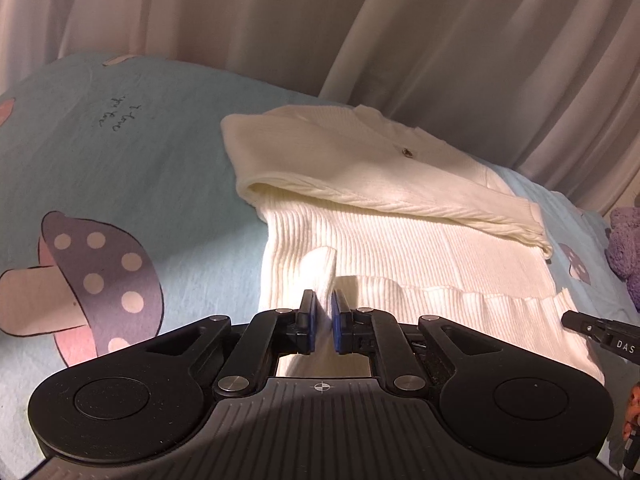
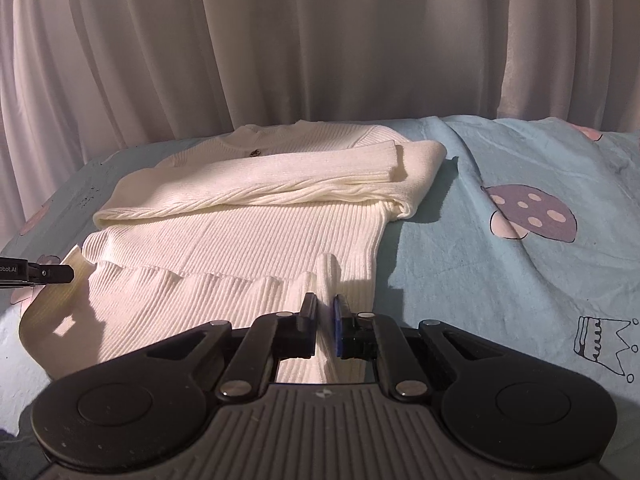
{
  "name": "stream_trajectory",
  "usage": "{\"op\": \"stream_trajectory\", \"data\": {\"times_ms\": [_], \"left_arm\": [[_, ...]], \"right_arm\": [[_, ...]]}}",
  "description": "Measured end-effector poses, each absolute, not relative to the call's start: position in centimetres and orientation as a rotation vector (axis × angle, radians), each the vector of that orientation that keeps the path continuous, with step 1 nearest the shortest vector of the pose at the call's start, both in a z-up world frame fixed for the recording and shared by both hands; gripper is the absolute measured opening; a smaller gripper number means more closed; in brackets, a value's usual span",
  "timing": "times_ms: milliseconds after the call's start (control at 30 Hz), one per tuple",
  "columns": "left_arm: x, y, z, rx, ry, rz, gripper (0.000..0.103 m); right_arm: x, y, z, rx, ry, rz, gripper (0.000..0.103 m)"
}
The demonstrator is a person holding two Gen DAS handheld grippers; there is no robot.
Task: Fold small clothes
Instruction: 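Grasp the hem edge with the left tool while the right tool grasps beside it, then lift the hem with both tools and fold it up over the body, then release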
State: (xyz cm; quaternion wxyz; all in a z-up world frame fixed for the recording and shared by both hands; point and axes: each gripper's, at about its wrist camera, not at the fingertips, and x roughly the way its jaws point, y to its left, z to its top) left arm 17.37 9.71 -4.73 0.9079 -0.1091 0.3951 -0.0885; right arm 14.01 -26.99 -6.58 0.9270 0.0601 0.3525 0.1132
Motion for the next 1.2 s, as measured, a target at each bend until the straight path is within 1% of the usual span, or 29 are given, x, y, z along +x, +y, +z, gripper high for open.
{"op": "stream_trajectory", "data": {"times_ms": [167, 233, 300, 367, 400, 467, 500, 533, 567, 633, 767, 900, 1033, 1200], "left_arm": [[17.4, 9.2, -4.7, -0.198, 0.821, -0.208, 0.011], [17.9, 9.2, -5.3, -0.202, 0.847, -0.204, 0.015], [18.2, 9.3, -5.7, -0.212, 0.853, -0.200, 0.025], [18.6, 9.3, -5.9, -0.207, 0.862, -0.195, 0.031], [18.8, 9.3, -6.1, -0.205, 0.866, -0.195, 0.031], [18.9, 9.3, -6.3, -0.203, 0.859, -0.197, 0.030], [19.0, 9.3, -6.2, -0.202, 0.859, -0.192, 0.022], [19.1, 9.4, -6.2, -0.204, 0.859, -0.188, 0.012], [19.2, 9.4, -5.9, -0.209, 0.856, -0.187, 0.008], [19.2, 9.6, -4.9, -0.213, 0.833, -0.196, 0.008], [19.5, 10.2, -0.3, -0.259, 0.690, -0.257, 0.008], [23.1, 10.4, 2.6, -0.269, 0.589, -0.242, 0.008], [28.5, 9.9, 1.7, -0.254, 0.602, -0.178, 0.008], [33.2, 8.9, -2.6, -0.235, 0.750, -0.160, 0.009]], "right_arm": [[14.5, -27.5, -7.1, 0.175, 0.761, 0.266, 0.010], [14.8, -27.7, -7.2, 0.205, 0.771, 0.274, 0.010], [15.1, -27.9, -7.3, 0.234, 0.780, 0.278, 0.010], [15.3, -28.0, -7.4, 0.242, 0.782, 0.276, 0.010], [15.3, -27.8, -7.4, 0.233, 0.780, 0.268, 0.010], [15.2, -27.4, -7.3, 0.209, 0.772, 0.251, 0.008], [15.1, -27.1, -7.2, 0.190, 0.767, 0.244, 0.007], [15.0, -26.9, -7.0, 0.172, 0.760, 0.238, 0.006], [14.8, -26.8, -6.8, 0.168, 0.750, 0.236, 0.006], [14.8, -27.1, -5.6, 0.185, 0.711, 0.230, 0.005], [15.7, -28.1, -2.4, 0.208, 0.598, 0.208, 0.005], [19.5, -28.1, -0.6, 0.185, 0.535, 0.166, 0.005], [24.2, -27.8, -0.9, 0.190, 0.545, 0.120, 0.005], [29.1, -27.8, -4.1, 0.204, 0.661, 0.107, 0.006]]}}
